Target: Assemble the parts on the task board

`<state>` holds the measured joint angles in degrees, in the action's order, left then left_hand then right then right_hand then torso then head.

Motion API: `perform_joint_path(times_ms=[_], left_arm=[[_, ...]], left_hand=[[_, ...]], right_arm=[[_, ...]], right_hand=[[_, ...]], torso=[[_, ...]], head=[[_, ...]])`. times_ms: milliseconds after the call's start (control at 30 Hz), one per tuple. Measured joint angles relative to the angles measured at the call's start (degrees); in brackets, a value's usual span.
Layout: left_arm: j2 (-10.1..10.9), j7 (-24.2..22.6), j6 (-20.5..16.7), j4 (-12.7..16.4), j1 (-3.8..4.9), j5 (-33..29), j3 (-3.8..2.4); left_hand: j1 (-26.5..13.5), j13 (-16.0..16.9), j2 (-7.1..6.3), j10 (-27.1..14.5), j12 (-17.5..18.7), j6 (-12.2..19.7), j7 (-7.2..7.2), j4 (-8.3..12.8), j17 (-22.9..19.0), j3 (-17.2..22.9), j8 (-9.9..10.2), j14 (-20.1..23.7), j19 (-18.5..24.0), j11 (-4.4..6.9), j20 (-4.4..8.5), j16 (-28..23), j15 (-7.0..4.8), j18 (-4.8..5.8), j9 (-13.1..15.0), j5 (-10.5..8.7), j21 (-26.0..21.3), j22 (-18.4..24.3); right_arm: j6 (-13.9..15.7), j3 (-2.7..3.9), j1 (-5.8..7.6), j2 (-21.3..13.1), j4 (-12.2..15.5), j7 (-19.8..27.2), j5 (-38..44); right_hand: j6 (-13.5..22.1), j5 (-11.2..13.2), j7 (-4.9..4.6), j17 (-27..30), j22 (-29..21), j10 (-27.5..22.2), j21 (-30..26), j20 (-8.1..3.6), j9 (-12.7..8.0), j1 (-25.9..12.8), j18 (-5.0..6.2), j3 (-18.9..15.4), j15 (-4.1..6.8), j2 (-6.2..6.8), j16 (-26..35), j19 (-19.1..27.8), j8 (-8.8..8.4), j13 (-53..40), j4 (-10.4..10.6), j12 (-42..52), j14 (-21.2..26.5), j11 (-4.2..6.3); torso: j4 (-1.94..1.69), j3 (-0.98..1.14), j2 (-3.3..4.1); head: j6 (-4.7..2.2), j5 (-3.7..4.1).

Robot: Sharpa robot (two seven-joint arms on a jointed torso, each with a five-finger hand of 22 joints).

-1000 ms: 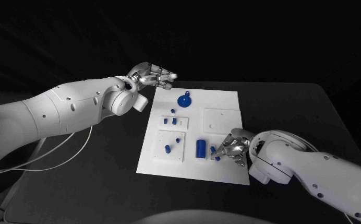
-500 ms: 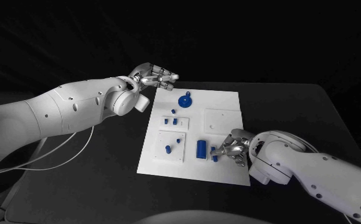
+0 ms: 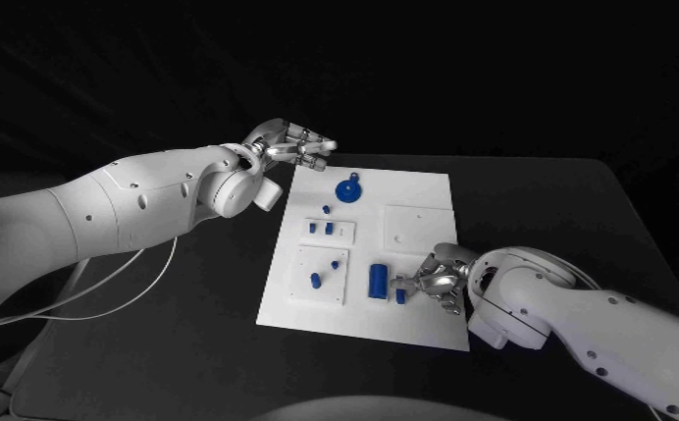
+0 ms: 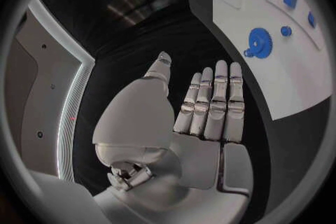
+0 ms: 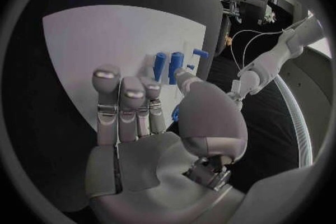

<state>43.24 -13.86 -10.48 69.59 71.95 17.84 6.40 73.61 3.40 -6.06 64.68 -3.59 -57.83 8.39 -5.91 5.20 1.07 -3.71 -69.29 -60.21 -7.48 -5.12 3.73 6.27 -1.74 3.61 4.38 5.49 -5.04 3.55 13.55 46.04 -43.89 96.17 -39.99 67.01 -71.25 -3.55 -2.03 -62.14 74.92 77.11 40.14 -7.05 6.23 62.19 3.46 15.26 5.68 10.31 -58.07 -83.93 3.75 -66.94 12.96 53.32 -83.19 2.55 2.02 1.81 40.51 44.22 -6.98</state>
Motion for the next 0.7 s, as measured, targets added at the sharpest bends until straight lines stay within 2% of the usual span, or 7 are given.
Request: perform_joint_path(times_ms=[67,233,333,400,700], left_arm=[[0.0,0.0,0.0,0.0,0.0,0.0,0.0],[0.1,0.1,0.0,0.0,0.0,0.0,0.0],[0.2,0.1,0.0,0.0,0.0,0.0,0.0],[0.3,0.2,0.0,0.0,0.0,0.0,0.0],[0.3,0.3,0.0,0.0,0.0,0.1,0.0]], left_hand=[[0.0,0.0,0.0,0.0,0.0,0.0,0.0,0.0,0.0,0.0,0.0,0.0,0.0,0.0,0.0,0.0,0.0,0.0,0.0,0.0,0.0,0.0],[0.0,0.0,0.0,0.0,0.0,0.0,0.0,0.0,0.0,0.0,0.0,0.0,0.0,0.0,0.0,0.0,0.0,0.0,0.0,0.0,0.0,0.0],[0.2,0.0,-0.19,0.0,0.0,0.0,0.0,0.0,0.0,0.0,0.0,0.0,0.0,0.0,0.0,0.0,0.0,0.0,0.0,0.0,0.0,0.0],[0.2,0.0,-0.19,0.0,0.0,0.0,0.0,0.0,0.1,0.0,0.0,0.0,0.0,0.0,0.0,0.0,0.0,0.0,0.0,0.0,0.0,0.0],[0.2,0.0,-0.19,0.0,0.0,0.0,0.0,0.0,0.1,0.0,0.0,0.0,0.0,0.0,0.0,0.0,0.0,0.0,0.0,0.0,0.0,0.0]], right_arm=[[-0.1,0.01,0.01,-0.3,0.3,0.2,0.0],[-1.0,0.02,0.01,-1.2,0.8,0.8,-0.1],[-1.7,0.02,0.0,-1.7,0.9,1.1,-0.1],[-2.3,0.02,-0.05,-2.1,1.0,1.3,-0.1],[-4.7,0.02,-0.39,-2.4,1.3,1.7,-0.2]], right_hand=[[-0.2,0.0,-0.2,0.0,0.0,0.0,0.0,0.0,0.1,0.5,0.0,-0.5,0.0,0.48,0.0,0.0,0.0,0.0,-1.4,0.0,0.0,0.0],[-0.2,0.0,-0.21,0.0,0.0,0.0,0.0,0.0,0.0,2.3,0.0,-3.1,0.0,0.22,0.0,0.0,0.0,0.0,-5.3,0.0,0.0,0.0],[-0.2,0.0,-0.2,0.0,0.0,0.0,0.0,0.0,-0.1,3.2,-0.01,-4.3,0.0,0.01,0.0,0.0,0.0,0.1,-6.5,-0.3,0.0,0.0],[-0.2,0.0,-0.2,0.0,0.0,0.0,0.0,0.0,-0.1,3.8,0.0,-5.7,0.0,-0.15,0.0,0.0,0.0,0.1,-6.9,-0.3,0.0,0.0],[-0.4,0.0,-0.01,-0.1,0.0,0.0,0.0,0.0,-0.1,4.6,0.0,-6.4,-0.01,-0.51,0.0,0.0,0.0,0.1,-7.7,-0.3,0.0,0.0]], torso=[[-0.01,0.0,0.0],[0.0,-0.01,-0.01],[0.01,-0.01,-0.02],[0.04,0.01,-0.03],[0.08,0.04,-0.03]], head=[[0.0,-0.03],[0.04,-0.13],[0.05,-0.2],[0.06,-0.23],[-0.05,-0.19]])
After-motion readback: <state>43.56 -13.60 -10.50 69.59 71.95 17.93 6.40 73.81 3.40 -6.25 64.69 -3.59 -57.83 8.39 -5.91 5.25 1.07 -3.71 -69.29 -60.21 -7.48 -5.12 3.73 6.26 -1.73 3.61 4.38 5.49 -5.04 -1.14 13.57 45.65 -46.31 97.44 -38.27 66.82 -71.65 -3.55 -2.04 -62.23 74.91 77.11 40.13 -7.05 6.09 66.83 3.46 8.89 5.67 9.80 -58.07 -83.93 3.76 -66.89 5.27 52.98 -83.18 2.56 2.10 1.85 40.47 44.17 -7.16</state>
